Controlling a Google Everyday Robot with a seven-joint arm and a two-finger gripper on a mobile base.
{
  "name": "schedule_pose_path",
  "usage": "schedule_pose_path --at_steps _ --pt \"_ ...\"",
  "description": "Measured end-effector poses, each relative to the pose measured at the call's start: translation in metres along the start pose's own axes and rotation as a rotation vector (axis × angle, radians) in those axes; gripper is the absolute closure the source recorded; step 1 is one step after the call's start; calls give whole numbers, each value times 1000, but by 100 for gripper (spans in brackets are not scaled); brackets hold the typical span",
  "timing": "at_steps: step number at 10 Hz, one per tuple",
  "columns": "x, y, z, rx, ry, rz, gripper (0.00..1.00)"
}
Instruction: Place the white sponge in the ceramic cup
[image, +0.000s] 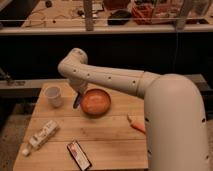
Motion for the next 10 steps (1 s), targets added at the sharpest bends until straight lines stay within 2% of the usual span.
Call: schedule_pose_path --at_steps 10 --pt "9 -34 -2 48 46 13 99"
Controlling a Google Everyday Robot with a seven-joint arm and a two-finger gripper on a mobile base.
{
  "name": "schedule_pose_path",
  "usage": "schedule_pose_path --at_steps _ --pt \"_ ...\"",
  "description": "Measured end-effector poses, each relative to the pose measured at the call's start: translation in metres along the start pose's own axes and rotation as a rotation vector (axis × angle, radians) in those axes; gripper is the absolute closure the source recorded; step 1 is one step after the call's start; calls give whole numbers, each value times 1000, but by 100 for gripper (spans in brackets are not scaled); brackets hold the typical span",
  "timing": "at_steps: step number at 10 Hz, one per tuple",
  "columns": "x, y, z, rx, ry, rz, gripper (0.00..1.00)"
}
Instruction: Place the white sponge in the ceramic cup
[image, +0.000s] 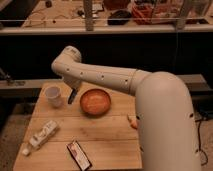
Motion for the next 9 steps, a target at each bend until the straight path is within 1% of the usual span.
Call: schedule_pose_path --at_steps 9 --pt "10 -16 4 49 18 28 99"
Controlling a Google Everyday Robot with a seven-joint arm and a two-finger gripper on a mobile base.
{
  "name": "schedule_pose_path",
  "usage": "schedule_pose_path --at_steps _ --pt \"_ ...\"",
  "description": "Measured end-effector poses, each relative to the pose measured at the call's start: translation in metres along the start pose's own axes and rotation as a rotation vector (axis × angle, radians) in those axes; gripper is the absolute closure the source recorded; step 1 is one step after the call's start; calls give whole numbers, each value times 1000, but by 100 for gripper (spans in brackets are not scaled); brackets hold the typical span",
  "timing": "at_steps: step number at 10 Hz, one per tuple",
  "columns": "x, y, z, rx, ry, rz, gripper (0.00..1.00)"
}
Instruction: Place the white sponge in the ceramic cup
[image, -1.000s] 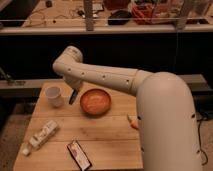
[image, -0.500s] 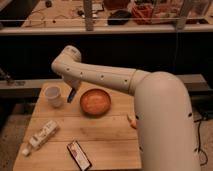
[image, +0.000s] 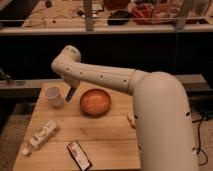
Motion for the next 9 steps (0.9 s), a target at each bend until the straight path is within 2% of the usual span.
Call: schedule_pose_path --at_steps 9 --pt "9 -22 8 51 8 14 99"
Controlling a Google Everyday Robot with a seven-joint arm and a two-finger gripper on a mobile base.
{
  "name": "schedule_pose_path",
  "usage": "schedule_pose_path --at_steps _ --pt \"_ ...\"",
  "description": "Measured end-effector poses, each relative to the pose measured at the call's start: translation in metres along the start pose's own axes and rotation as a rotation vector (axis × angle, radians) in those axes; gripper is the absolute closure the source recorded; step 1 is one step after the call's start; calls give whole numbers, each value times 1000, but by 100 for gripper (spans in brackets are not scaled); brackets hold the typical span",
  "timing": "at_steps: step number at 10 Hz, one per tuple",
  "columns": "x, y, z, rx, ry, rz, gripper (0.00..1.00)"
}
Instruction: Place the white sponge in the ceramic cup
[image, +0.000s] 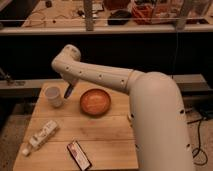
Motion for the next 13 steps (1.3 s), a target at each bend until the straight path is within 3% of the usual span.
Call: schedule_pose_path --at_steps 13 --pt "1 -21 20 45 5 5 99"
